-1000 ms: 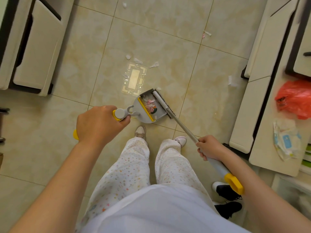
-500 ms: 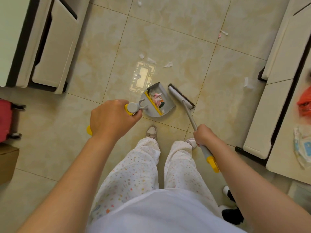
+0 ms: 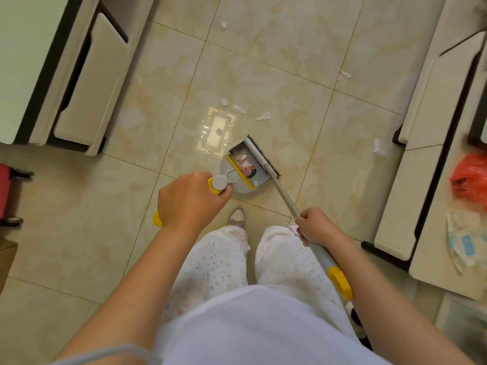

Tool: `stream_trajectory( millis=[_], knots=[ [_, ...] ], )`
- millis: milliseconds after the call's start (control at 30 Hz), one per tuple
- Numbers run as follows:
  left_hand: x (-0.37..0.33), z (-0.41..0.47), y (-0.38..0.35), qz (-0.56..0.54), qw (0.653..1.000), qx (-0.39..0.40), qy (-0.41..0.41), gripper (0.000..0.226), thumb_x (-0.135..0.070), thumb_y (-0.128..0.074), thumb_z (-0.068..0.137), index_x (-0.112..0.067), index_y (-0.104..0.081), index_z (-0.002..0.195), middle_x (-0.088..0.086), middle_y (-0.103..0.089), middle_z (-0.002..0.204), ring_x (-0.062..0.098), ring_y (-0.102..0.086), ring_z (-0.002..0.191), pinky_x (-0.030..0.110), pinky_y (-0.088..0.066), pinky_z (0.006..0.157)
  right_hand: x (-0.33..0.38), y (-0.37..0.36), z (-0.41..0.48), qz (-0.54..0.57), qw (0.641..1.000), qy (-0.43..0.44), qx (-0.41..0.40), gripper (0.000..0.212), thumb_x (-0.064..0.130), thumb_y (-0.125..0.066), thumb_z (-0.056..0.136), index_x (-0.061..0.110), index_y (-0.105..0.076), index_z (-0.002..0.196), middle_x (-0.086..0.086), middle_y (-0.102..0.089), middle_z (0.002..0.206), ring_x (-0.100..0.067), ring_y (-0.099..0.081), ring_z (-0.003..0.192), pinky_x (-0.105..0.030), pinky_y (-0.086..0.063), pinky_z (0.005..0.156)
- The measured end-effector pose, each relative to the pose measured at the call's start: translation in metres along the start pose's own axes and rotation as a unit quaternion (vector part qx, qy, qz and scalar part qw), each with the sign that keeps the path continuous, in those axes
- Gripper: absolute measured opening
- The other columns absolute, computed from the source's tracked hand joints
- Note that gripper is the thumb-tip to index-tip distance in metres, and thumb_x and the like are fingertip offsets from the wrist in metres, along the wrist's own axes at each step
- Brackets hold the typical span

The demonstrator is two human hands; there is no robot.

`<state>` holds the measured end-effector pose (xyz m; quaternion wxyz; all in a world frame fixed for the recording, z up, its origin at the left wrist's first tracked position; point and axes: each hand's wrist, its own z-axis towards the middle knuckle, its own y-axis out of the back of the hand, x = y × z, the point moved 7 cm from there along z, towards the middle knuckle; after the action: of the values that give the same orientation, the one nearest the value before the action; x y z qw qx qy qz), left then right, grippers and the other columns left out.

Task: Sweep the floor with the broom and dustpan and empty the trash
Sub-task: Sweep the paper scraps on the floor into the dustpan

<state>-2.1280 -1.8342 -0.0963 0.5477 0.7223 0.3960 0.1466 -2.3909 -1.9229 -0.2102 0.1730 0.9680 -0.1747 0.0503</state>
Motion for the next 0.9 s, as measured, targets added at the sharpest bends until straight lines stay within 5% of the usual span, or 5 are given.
stream_trajectory(
  millis=[133,433,900],
  knots=[
    [0.015,0.008,0.009,-0.015,0.999,-0.005,0.032,0.049,-0.059,-0.057,0.079,-0.015,-0.054,0.057,-0.002,-0.051,0.047,0.021,-0.051,0.047,0.024,-0.035,0.045,0.014,0.014,-0.006,0.017,1.0,0.014,-0.001,0.025,0.006,-0.039,0.095,0.008,-0.042,0.07,-0.013,-0.047,0.071,-0.021,-0.042,0.05,-0.026,-0.039,0.044],
    [0.016,0.033,0.034,-0.022,0.995,-0.011,0.092,0.047,-0.058,-0.057,0.078,-0.019,-0.05,0.054,-0.003,-0.052,0.049,0.02,-0.05,0.049,0.021,-0.029,0.045,0.076,0.071,0.041,-0.044,0.999,0.023,-0.02,0.021,0.008,-0.041,0.094,-0.005,-0.056,0.1,-0.016,-0.055,0.069,-0.027,-0.05,0.06,-0.036,-0.047,0.062],
    [0.023,0.048,0.065,0.027,0.99,-0.03,0.132,0.05,-0.06,-0.057,0.08,-0.019,-0.048,0.053,-0.004,-0.051,0.049,0.018,-0.047,0.048,0.022,-0.024,0.043,0.159,0.13,0.108,-0.093,0.992,0.035,-0.083,0.016,0.007,-0.046,0.091,-0.004,-0.055,0.099,-0.018,-0.06,0.072,-0.032,-0.057,0.069,-0.047,-0.055,0.08]
  ],
)
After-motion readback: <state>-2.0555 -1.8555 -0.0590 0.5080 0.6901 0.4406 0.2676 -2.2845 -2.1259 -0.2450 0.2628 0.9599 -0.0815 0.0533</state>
